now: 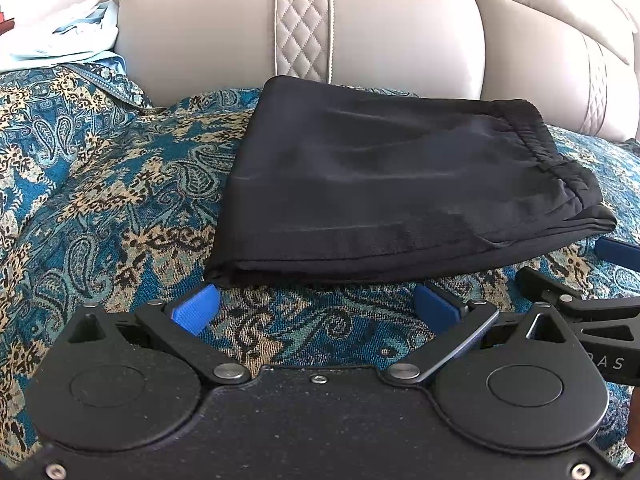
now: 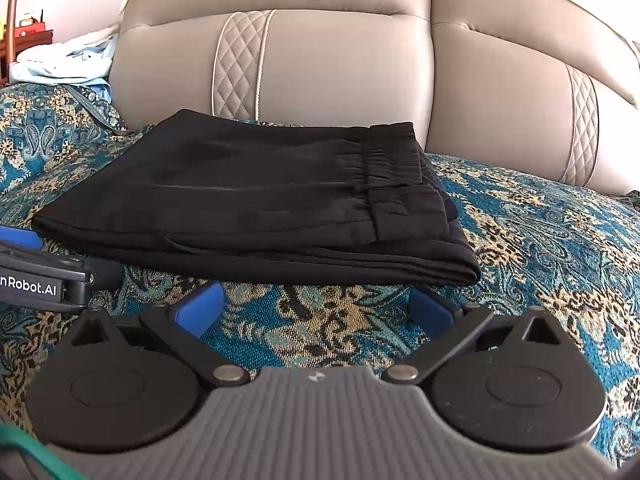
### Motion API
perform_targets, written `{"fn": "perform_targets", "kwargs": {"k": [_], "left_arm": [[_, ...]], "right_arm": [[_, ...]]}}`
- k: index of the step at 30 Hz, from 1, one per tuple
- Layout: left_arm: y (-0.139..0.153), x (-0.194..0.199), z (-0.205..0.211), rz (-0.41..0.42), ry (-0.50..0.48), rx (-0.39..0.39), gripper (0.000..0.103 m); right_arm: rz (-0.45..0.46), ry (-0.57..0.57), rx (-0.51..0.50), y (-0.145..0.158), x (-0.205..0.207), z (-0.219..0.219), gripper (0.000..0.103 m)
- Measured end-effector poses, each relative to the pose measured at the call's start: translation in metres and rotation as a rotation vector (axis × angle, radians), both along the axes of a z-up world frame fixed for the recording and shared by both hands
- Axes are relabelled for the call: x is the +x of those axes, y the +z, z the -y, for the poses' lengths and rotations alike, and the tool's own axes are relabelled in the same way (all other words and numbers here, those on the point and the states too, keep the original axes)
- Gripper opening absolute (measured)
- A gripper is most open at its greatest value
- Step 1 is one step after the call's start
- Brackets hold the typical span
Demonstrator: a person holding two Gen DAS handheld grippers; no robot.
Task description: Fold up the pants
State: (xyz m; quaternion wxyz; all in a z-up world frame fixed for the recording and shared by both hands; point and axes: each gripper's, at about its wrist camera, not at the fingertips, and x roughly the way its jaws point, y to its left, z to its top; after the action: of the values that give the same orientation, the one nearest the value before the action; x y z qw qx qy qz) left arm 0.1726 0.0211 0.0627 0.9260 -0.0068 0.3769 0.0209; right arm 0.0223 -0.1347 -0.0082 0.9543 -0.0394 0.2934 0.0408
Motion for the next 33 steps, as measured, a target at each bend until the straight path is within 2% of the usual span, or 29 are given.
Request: {"fn": "perform_targets", "kwargs": {"k": [33], "left_arm": [[0.0005,0.0009,-0.0004,0.0,-0.01,0.001,0.103]], "right_arm": [[-0.002,0.006,-0.003,-0.0003,-0.0003,-0.0009,0.103]]}}
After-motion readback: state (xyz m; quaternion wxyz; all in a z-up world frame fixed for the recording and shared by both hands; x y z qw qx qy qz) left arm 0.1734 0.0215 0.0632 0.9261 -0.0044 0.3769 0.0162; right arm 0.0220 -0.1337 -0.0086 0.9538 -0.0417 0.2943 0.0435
